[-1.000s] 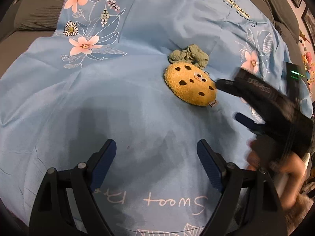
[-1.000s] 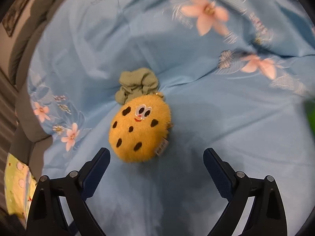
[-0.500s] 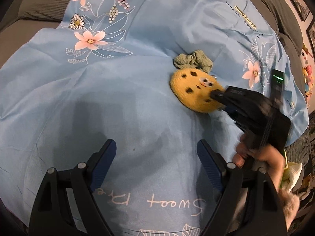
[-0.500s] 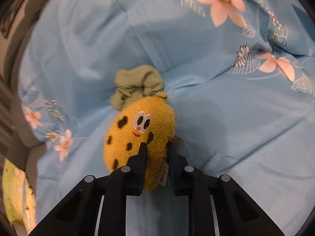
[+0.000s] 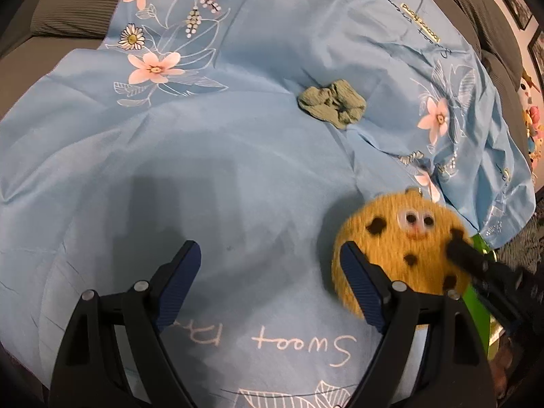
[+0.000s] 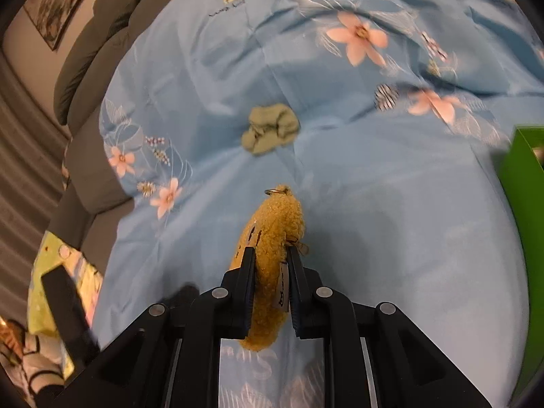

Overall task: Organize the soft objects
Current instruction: 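Lift the cookie plush and carry it over the green box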

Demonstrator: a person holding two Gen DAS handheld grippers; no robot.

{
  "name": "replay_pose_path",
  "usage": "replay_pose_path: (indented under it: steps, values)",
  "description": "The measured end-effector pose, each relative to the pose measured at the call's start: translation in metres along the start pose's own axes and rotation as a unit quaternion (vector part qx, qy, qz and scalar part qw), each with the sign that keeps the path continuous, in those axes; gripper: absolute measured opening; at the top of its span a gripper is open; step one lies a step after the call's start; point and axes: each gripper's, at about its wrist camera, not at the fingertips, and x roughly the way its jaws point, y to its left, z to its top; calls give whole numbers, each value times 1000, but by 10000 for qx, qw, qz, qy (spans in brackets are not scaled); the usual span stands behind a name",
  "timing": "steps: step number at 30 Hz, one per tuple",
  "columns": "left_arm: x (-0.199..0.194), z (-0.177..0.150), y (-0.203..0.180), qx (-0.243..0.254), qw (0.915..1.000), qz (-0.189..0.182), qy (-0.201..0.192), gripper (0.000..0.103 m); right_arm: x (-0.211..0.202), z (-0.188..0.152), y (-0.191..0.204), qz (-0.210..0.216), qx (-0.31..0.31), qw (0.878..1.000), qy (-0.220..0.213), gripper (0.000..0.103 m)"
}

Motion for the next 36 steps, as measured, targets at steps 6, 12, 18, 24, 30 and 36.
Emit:
replay_pose_path:
  steps: [6,12,18,24,30,36]
  values:
    - [2,-8,-10,135,9995,-230,161,83,-8,-11,-32,-548,252,9980,193,22]
    - [16,-19,-26,257,9964,-663,470,81,-8,-10,-50,-1104,157,9938,-45,68]
    - [33,-33,-50,458,9893,-1183,717,65,9,-11,-64,-669,441,9966,209,68]
    - [44,-37,-68,767,9835,-1452,759,25,35,-18,-73,-345,698,9956,516,59]
    - [41,-43,-79,741,9805,-1662,742,23,26,-22,-73,345,911,9932,636,42]
    - [10,-42,-113,903,9679,-2264,610,23,-45,-9,-61,-59,547,9978,-367,41]
